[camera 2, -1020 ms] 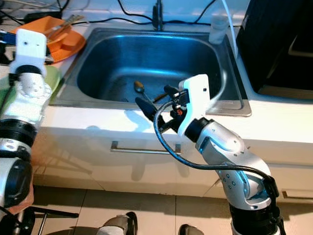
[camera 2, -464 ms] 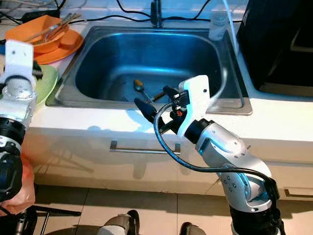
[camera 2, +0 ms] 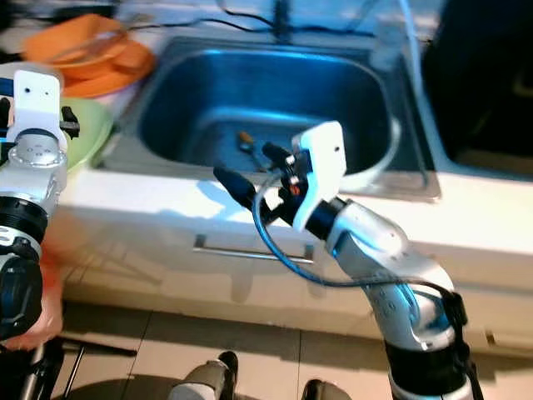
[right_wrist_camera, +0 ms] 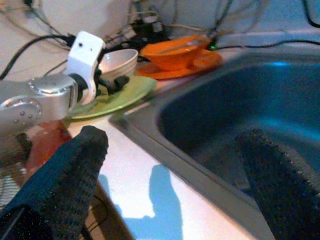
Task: Kitchen organization
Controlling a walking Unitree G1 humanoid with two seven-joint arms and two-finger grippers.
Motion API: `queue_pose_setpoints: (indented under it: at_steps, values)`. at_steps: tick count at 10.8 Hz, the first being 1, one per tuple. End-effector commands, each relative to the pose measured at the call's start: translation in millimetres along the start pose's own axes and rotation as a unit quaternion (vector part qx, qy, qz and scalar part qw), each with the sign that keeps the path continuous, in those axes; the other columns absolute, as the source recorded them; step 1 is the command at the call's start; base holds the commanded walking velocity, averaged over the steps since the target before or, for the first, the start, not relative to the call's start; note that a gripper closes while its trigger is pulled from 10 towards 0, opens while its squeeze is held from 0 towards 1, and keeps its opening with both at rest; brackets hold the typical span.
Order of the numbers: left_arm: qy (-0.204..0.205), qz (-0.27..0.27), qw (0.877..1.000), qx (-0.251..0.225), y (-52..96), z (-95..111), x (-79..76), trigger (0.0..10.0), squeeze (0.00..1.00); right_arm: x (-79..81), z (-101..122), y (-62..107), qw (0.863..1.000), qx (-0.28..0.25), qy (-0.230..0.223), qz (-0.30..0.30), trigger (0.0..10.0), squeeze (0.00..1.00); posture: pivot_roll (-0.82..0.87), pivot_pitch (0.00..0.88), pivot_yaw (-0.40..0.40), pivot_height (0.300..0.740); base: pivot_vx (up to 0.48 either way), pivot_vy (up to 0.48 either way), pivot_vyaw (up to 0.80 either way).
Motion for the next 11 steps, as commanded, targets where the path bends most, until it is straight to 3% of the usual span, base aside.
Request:
queue_pose_setpoints:
  at_steps: [1,5,8,11]
  values:
    - [0.004,0.0,1.0,0.011,-0.1,-7,3.6,10.0,0.0,1.1,0,-0.9,1.0,-0.003,0.002,0.005,10.0,0.17,0.1,0.139,0.02,0.74,0.0,0.0,0.0]
    - [0.021,-0.011,1.0,0.015,-1.5,-8,7.1,10.0,0.0,1.1,-1,-7.8,1.0,-0.006,0.004,0.011,10.0,0.15,0.12,0.12,0.029,0.74,0.0,0.0,0.0]
    - [0.016,-0.057,0.998,0.023,-3.3,0,-1.1,10.0,0.0,1.2,0,-7.4,1.0,-0.009,0.008,0.007,10.0,0.16,0.12,0.121,0.043,0.74,0.0,0.0,0.0]
    - [-0.049,-0.131,0.99,0.033,-3.6,7,-9.7,10.0,0.0,0.1,-1,-7.3,1.0,-0.015,0.006,-0.004,10.0,0.16,0.13,0.12,0.062,0.74,0.0,0.0,0.0]
Point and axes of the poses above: a point about 5 cm out from each wrist's last joint towards the gripper, its own y axis pointing back from the gripper into the wrist, its own z axis along the axis of the wrist's last joint, x = y × z, the point moved 5 cm from there along -y, pointing out of the wrist towards the gripper, and after that the axes turned 7 degrees about y, right-handed, at the moved point
